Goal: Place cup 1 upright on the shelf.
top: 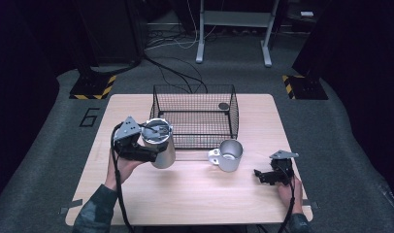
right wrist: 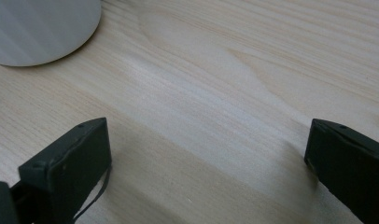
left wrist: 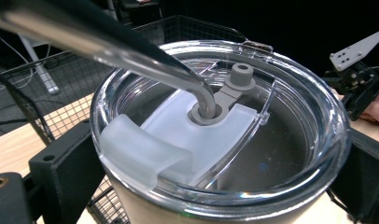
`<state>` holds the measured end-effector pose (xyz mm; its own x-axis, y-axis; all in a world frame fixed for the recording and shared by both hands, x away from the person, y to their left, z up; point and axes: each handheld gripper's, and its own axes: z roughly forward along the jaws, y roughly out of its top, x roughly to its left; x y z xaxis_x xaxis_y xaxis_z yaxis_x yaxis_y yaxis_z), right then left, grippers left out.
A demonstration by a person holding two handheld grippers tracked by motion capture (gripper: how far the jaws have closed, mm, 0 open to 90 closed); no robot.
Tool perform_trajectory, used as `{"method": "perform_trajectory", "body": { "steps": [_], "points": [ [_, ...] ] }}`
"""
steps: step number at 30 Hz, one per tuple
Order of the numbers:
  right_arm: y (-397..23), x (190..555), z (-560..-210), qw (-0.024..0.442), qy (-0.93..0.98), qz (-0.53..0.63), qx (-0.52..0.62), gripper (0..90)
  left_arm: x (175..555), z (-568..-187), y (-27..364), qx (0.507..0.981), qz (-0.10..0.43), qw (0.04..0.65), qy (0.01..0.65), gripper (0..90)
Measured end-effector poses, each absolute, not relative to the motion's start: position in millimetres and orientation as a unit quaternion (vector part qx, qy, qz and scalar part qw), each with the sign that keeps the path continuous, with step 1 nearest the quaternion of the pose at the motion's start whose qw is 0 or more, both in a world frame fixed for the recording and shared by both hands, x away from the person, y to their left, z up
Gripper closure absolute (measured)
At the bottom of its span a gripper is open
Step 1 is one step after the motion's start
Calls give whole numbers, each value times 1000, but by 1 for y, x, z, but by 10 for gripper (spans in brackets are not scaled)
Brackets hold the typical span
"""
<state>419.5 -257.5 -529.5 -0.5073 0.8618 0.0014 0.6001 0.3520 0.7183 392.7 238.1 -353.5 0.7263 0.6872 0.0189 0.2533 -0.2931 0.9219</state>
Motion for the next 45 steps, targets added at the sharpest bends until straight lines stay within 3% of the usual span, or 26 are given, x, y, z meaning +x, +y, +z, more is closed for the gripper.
{"method": "perform_trajectory", "body": {
  "steps": [23,45],
  "points": [
    [-257,419,-529,191,801,336,458,1,409,-322,228,771,202,531,288,38],
    [-257,419,-529,191,801,336,458,1,447,-305,215,769,217,527,290,37]
  ]
}}
